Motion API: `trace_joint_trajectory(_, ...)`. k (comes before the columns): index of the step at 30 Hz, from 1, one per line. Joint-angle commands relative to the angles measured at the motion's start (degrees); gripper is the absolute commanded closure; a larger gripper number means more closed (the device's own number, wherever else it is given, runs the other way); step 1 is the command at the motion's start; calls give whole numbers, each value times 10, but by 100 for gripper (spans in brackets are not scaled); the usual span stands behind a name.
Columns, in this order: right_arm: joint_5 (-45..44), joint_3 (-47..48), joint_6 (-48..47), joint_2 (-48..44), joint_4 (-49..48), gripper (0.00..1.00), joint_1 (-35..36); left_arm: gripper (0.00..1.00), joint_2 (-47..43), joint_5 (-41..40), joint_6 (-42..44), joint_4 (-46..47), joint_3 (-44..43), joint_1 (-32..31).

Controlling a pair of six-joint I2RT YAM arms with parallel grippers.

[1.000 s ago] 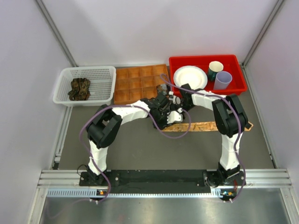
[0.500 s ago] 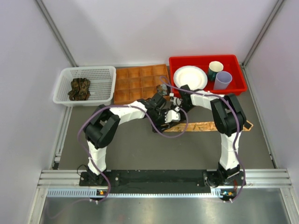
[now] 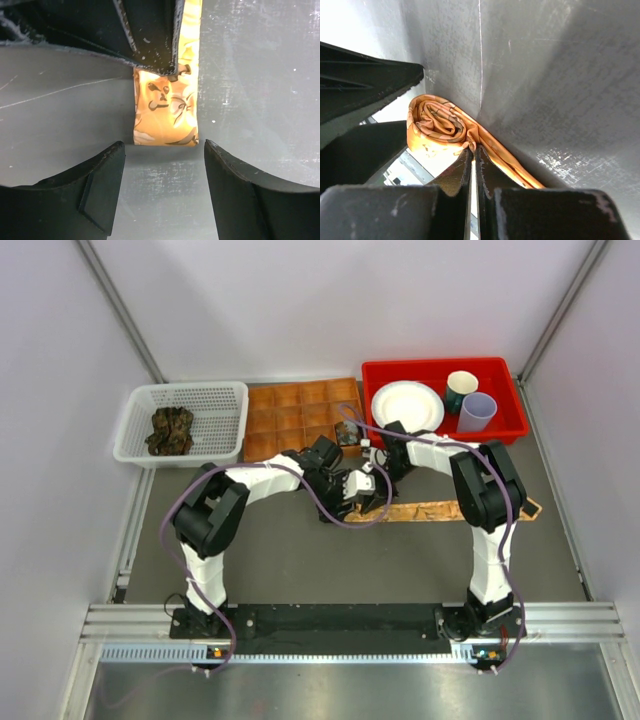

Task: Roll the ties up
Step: Roll the tie at the center of the board.

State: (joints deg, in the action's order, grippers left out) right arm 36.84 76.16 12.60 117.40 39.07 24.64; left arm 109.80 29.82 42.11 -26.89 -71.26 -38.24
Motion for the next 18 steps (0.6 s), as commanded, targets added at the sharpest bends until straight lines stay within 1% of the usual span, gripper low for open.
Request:
trace_joint_trajectory(1, -87, -8, -35, 14, -5, 100, 11, 30, 15, 18, 16, -30, -20, -12)
trace_joint_trajectory(3, -86, -11, -35, 12, -4, 100, 11, 31, 23, 14, 14, -31, -24, -15)
trace_joint_trajectory(5, -84, -12, -35, 13, -5, 100, 10, 34, 31, 10, 10, -33, -34, -18)
trace_joint_trajectory(10, -79, -15, -35, 15, -8, 100, 10, 50, 30, 23, 11, -40, -45, -18)
trace_joint_trajectory(12, -77, -15, -36, 17, -7, 100, 10, 53, 19, 30, 14, -40, -46, -19)
trace_joint_trajectory(14, -77, -16, -37, 18, -8, 100, 10, 56, 11, 43, 17, -40, -48, -22)
trace_joint_trajectory(18, -76, -16, -36, 21, -9, 100, 11, 56, 11, 52, 11, -37, -55, -33)
